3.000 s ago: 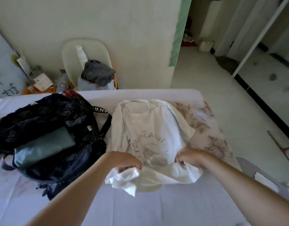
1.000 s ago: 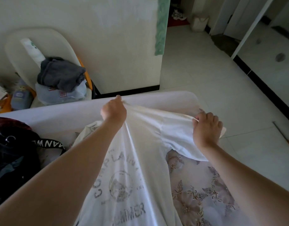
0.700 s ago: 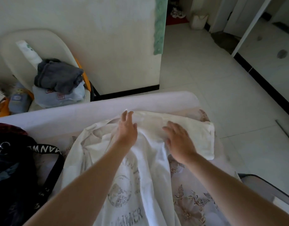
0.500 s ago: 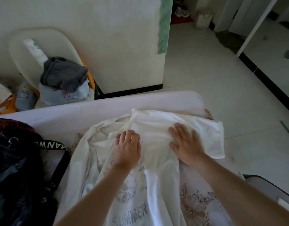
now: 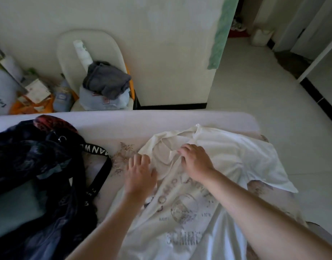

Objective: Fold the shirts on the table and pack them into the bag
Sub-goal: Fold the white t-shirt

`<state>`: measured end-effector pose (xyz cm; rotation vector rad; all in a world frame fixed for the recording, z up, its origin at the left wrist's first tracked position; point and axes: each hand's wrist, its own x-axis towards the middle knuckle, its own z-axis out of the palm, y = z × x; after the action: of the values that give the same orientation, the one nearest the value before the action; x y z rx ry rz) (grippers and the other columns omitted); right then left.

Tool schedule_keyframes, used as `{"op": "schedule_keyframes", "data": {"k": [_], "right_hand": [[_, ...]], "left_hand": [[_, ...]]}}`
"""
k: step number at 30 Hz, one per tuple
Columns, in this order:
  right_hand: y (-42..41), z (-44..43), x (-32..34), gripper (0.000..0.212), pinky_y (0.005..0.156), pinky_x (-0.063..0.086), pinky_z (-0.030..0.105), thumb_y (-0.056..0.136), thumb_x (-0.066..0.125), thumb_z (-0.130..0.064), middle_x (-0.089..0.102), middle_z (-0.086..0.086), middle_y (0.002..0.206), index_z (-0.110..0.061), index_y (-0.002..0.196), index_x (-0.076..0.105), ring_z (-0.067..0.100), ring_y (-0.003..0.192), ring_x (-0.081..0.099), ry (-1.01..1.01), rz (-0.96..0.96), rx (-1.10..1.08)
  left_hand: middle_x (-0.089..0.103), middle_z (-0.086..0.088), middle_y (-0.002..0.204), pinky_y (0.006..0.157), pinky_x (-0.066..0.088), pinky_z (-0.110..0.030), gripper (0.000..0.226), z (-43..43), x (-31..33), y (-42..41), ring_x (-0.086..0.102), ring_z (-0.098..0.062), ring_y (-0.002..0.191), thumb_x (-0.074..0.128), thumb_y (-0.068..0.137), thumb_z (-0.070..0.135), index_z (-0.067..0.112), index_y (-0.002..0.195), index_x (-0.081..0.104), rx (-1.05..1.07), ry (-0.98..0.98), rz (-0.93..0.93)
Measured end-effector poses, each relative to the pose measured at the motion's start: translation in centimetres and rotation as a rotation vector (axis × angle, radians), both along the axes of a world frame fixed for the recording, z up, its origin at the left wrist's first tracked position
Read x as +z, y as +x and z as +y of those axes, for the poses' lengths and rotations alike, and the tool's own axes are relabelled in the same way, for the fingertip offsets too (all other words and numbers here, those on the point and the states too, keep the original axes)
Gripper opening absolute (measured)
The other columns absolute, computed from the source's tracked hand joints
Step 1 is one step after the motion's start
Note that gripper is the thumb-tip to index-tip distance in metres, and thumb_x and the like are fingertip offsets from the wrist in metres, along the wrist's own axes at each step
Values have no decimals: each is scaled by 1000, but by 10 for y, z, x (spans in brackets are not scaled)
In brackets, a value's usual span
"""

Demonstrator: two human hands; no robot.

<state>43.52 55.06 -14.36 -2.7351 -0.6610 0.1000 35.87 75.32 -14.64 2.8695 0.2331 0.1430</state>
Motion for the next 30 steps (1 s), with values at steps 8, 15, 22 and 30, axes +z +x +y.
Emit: {"op": "schedule_keyframes", "data": {"k": [8, 15, 22, 30], "right_hand": [[18, 71, -2, 32, 95, 37, 39, 94, 54, -42, 66, 2, 115, -22, 118, 62, 27, 111, 58, -321, 84, -188], [34, 67, 17, 17, 80, 40, 37, 92, 58, -37, 62, 3, 101, -24, 95, 68, 30, 101, 55, 24, -79, -401], [58, 105, 33, 22, 74, 43, 27, 98, 54, -29, 68, 0, 113, -19, 117, 58, 25, 108, 63, 502, 254, -574], [-13, 79, -6, 61, 119, 17, 53, 94, 46, -23, 16, 6, 163, -24, 152, 26, 24, 151, 12, -12, 104, -293]], "left_hand": [[66, -6, 101, 73, 45, -35, 17, 58, 9, -48, 61, -29, 93, 46, 97, 29, 18, 101, 59, 141, -60, 270], [63, -18, 101, 68, 37, -34, 20, 109, 67, 18, 59, -38, 91, 35, 95, 7, 5, 105, 53, 469, -238, 98], [50, -14, 122, 90, 40, -44, 40, 126, 70, 68, 45, -34, 110, 47, 86, 1, 10, 125, 47, 274, 265, -51], [-3, -2, 165, 116, 7, -54, 74, 78, -28, 12, 3, -33, 150, 2, 88, 64, 36, 156, 5, -192, 272, 427]]}}
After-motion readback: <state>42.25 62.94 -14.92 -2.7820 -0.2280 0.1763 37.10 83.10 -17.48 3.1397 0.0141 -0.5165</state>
